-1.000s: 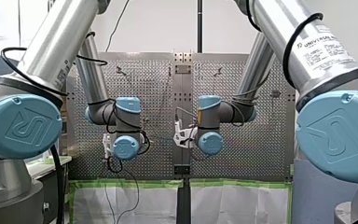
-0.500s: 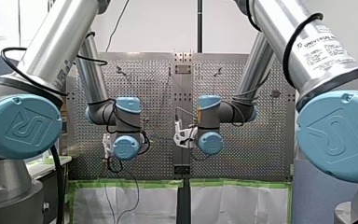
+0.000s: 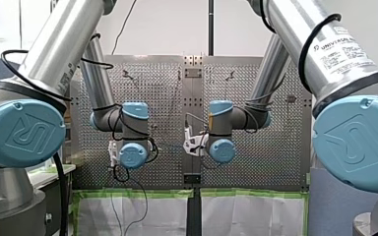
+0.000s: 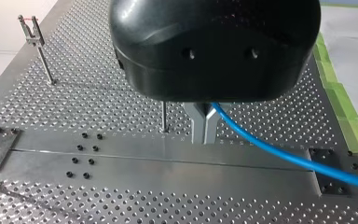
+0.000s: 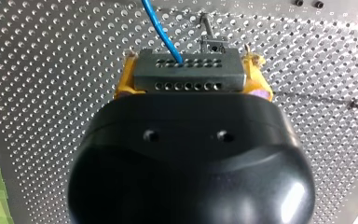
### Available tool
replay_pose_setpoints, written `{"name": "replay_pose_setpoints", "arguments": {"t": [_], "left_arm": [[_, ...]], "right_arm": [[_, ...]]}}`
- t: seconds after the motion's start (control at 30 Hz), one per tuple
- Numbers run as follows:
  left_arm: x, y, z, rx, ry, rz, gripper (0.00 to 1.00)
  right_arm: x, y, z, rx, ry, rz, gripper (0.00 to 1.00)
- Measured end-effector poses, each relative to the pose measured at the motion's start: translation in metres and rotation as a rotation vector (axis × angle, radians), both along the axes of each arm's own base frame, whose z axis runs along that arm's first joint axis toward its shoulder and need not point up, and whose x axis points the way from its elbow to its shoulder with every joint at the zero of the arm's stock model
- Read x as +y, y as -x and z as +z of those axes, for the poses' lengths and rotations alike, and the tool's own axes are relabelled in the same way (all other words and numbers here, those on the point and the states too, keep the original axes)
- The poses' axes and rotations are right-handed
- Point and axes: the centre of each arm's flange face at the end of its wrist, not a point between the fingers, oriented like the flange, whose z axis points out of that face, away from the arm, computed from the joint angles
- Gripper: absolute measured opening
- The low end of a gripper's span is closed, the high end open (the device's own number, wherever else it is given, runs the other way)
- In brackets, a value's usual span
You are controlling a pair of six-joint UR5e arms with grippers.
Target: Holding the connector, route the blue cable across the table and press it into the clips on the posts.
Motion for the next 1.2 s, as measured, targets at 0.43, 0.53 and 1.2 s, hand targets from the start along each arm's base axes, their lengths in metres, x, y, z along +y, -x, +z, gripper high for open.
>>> {"name": "replay_pose_setpoints", "arguments": {"t": [0.43, 0.53, 1.2], "left_arm": [[0.000, 0.000, 0.000, 0.000, 0.000, 0.001, 0.01], [0.000, 0.000, 0.000, 0.000, 0.000, 0.001, 0.01], [0.029, -0.019, -0.032, 0.062, -0.061, 0.068, 0.01]], "right_arm": [[0.028, -0.009, -0.019, 0.054, -0.055, 0.050, 0.00], [0.029, -0.009, -0.019, 0.055, -0.055, 0.050, 0.00], [0.029, -0.009, -0.019, 0.055, -0.055, 0.050, 0.00]]}}
